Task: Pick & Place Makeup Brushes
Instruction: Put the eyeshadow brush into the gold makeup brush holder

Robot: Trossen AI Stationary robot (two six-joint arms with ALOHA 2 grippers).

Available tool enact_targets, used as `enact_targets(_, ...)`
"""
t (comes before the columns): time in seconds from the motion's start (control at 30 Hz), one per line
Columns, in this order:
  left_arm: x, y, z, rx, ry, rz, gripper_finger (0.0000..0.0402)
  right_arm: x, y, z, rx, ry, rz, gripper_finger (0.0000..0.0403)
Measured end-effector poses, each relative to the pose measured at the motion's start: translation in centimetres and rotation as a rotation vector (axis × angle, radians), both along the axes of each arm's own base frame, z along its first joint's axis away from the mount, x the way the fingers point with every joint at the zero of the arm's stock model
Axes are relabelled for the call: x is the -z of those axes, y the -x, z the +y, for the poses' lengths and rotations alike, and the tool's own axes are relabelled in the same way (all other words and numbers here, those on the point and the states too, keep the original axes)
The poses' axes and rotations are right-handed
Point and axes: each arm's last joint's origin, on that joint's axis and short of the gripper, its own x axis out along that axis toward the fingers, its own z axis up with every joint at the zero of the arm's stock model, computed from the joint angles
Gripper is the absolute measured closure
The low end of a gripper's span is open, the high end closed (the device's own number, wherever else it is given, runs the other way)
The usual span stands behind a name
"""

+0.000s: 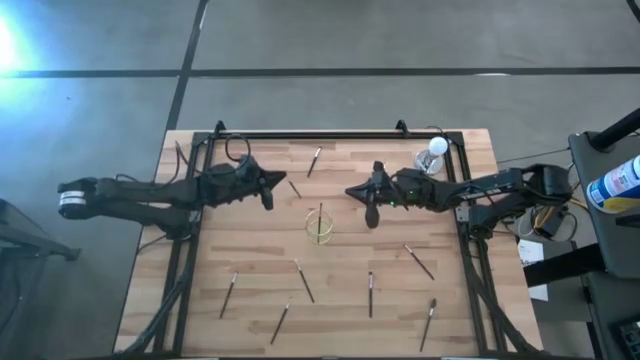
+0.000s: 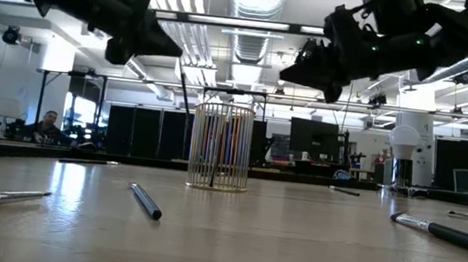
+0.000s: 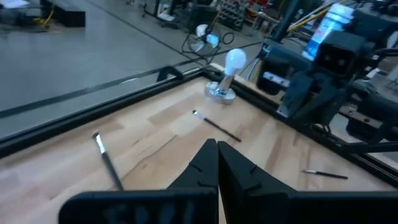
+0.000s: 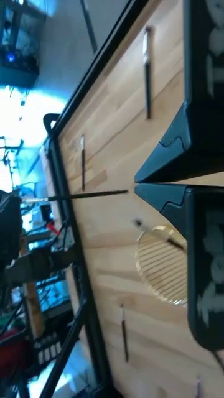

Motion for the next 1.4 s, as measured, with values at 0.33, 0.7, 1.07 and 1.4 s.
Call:
enact_targets(0.33,-2.1,-0.8,-0.2,0.079,-0.058,-0.031,0.0401,-1.9,-5.7,-1.1,-0.012,0.013,-0.019,0.0311)
enact_targets(0.7,-4.0,-1.1,-0.3,0.136,-0.113,-0.067,0.0401,-3.6,-11.1,-3.9,-0.096,0.014,-0.086,0.025)
enact_targets(1.07,-4.2,-1.2,-0.3,0.139,-0.134,-0.065,0.0402,-4.7,-14.5,-4.5,-0.245,-0.007,-0.144,0.0252)
enact_targets(1.4,-4.6,-0.7,-0.4,0.141,-0.142,-0.076,0.0388,-5.1,-13.4,-4.3,-0.237,0.008,-0.146,0.0385)
